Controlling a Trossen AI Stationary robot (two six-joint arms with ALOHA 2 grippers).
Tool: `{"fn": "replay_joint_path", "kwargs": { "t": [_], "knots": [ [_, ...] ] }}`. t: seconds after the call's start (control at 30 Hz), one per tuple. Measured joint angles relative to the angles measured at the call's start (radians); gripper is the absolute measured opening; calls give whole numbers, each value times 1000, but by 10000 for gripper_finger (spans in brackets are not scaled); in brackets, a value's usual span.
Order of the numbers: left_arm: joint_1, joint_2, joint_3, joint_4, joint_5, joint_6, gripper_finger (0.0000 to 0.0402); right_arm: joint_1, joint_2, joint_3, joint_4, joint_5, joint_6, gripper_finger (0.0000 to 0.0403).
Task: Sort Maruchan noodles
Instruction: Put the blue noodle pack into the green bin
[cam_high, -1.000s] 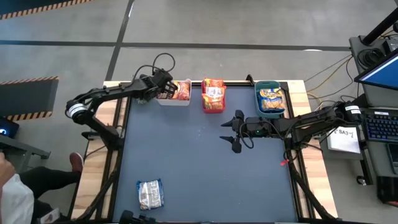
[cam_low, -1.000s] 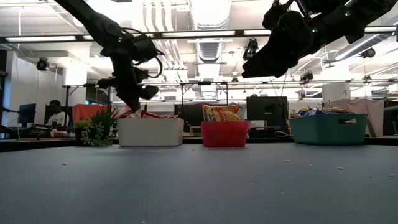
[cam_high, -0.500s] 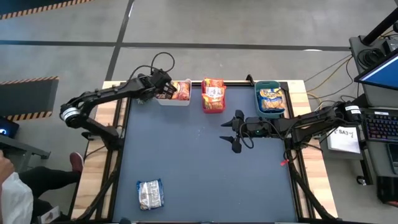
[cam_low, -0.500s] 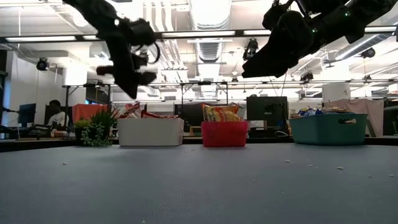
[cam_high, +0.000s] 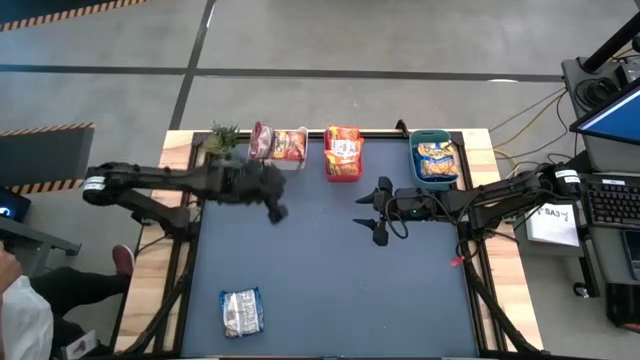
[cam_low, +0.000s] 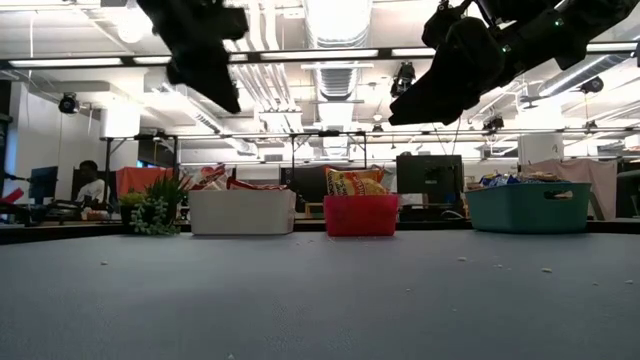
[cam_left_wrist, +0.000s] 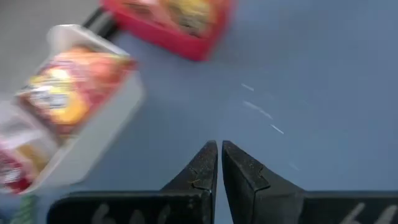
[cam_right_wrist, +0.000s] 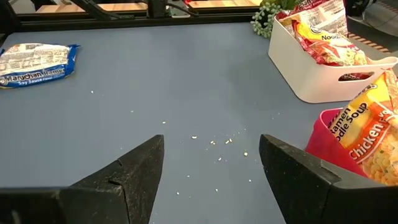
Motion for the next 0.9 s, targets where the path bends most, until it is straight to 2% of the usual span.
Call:
{"fn": "replay_joint_path", "kwargs": {
  "t": [0.07,0.13,0.23,0.37,0.5,0.73,0.9],
  "knots": [
    [-83,5,0,-25,10,0,7,0,0,0,0,0,-1,250],
    [-162,14,0,-61,63,1,7,0,0,0,0,0,-1,249],
    [-269,34,-1,-112,214,-22,7,0,0,0,0,0,-2,249],
    [-391,86,-3,-194,385,-178,1,0,0,0,0,0,-2,249],
    [-497,157,-3,-202,553,-292,1,0,0,0,0,7,-12,249],
    [-597,347,-1,-170,777,-419,0,0,0,0,4,8,-23,249],
    [-642,446,24,-160,812,-420,0,-1,0,0,9,8,-44,249]
  ]
}}
